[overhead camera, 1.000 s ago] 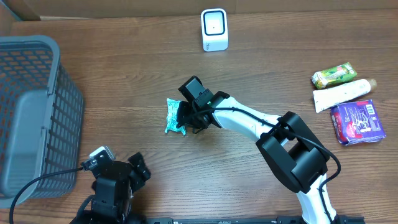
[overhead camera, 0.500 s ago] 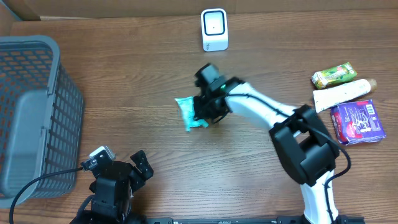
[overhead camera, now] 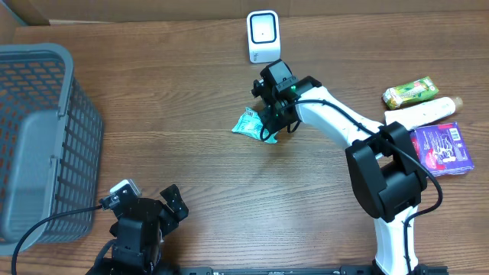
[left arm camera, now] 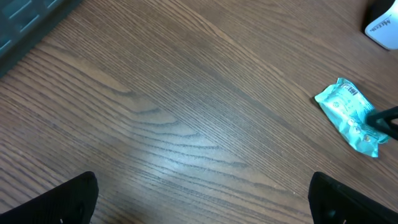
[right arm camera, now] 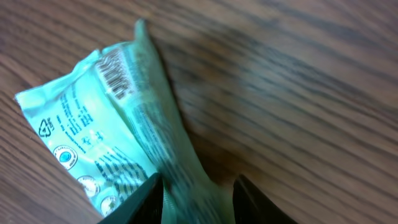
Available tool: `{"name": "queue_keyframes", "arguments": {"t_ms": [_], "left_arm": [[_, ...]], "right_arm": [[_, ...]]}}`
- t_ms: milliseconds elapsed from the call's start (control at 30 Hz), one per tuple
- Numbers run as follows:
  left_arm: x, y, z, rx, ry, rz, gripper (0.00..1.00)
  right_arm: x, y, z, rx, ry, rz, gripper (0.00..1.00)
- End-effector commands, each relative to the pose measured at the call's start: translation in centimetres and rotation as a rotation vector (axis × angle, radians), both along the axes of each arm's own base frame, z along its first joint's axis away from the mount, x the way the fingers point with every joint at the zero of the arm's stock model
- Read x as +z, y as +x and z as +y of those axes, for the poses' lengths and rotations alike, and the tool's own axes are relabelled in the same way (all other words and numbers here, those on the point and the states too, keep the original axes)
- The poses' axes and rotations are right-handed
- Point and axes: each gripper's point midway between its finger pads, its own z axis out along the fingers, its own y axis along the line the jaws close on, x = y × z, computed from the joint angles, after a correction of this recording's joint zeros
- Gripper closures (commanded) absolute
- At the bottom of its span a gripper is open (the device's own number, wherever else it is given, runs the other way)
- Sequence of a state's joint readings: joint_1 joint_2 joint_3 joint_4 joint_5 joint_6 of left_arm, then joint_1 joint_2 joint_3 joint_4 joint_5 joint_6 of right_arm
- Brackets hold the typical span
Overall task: Scan the item barcode
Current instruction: 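Lift the teal packet and carry it toward the scanner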
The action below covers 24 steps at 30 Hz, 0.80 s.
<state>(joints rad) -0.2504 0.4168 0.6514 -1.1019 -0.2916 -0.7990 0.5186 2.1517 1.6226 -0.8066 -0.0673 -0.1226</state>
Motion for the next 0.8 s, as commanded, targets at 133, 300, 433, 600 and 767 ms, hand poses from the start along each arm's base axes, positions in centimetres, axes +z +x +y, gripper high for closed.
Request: {"name": "queue_keyframes", "arguments": {"t_ms": [133, 300, 433, 600, 767], "left_arm": [[-0.1, 0.0, 0.1, 0.01, -0.005, -0.003, 0.0], [-0.1, 0.0, 0.1, 0.01, -0.005, -0.003, 0.0], [-0.1, 0.0, 0.1, 0.01, -0.005, -0.003, 0.0], [-0.2, 0.0, 0.1, 0.01, -0.005, -0.003, 0.0], [-0.1, 0.0, 0.1, 0.01, -0.005, -0.003, 0.0]], "right_arm": [[9.0, 3.6, 0.9, -0.188, 0.091, -0.118, 0.63], [7.8, 2.3, 1.1, -0.425, 0.167, 0.02, 0.63], [4.9, -0.2, -0.6, -0.681, 0.135, 0.168, 0.54], [2.7, -1.8, -1.6, -0.714, 0.148, 0.284, 0.49], [1.6, -2.2, -1.5, -0.645, 0.253, 0.376, 0.46]]}}
